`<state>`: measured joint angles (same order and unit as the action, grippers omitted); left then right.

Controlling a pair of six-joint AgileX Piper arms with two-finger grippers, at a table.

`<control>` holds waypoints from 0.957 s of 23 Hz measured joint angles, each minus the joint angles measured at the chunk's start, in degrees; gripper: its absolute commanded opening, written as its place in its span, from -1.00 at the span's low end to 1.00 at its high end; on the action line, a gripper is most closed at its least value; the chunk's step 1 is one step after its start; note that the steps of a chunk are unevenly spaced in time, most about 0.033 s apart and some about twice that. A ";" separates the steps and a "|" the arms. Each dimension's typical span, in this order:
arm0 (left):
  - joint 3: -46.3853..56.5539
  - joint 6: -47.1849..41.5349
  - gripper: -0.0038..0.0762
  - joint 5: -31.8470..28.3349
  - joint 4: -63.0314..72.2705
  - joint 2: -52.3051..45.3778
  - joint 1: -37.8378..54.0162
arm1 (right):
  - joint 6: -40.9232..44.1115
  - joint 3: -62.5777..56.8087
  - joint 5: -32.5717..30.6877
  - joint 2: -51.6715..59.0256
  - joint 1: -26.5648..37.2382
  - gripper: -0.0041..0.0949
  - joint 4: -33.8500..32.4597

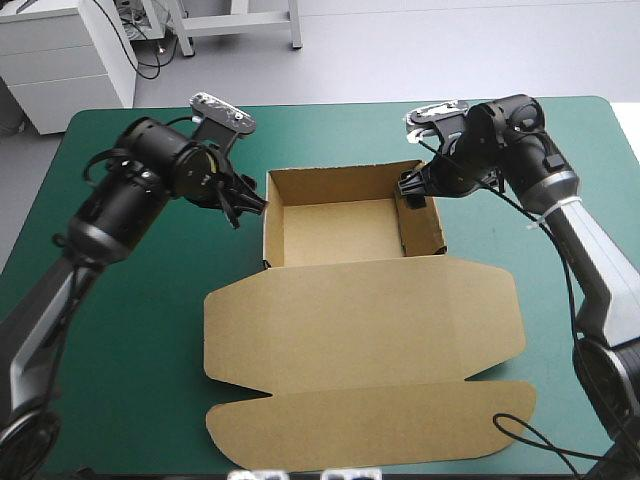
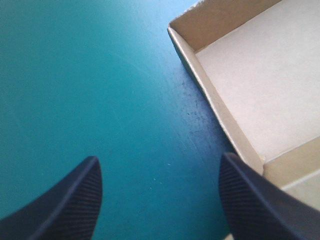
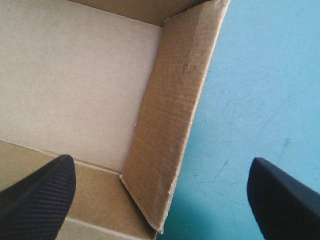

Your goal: Fold the box

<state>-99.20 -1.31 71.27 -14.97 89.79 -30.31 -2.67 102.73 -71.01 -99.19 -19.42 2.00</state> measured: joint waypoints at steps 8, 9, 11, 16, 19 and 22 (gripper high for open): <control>9.30 11.83 -0.92 0.37 10.04 -29.51 -0.12 | -0.17 0.20 -0.39 1.22 0.00 0.68 0.23; 11.53 11.99 -0.92 0.37 9.72 -32.06 -0.12 | -0.23 0.20 -0.39 1.22 0.00 0.66 0.23; 17.84 11.65 -0.92 0.37 9.04 -37.57 -0.12 | -0.27 0.20 -0.39 1.22 0.00 0.66 0.23; 29.40 9.17 -0.92 0.37 8.52 -43.71 -0.12 | -0.27 0.20 -0.39 1.22 0.00 0.65 0.30; 35.71 7.71 -0.92 0.37 8.57 -45.65 -0.12 | -0.30 0.20 -0.39 1.22 0.00 0.65 0.41; 41.20 7.16 -0.92 0.37 8.57 -46.73 -0.12 | -0.30 0.20 -0.44 1.22 0.00 0.65 0.58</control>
<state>-58.00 5.85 71.64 -6.40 43.07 -30.43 -2.97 102.93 -71.45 -97.97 -19.42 2.58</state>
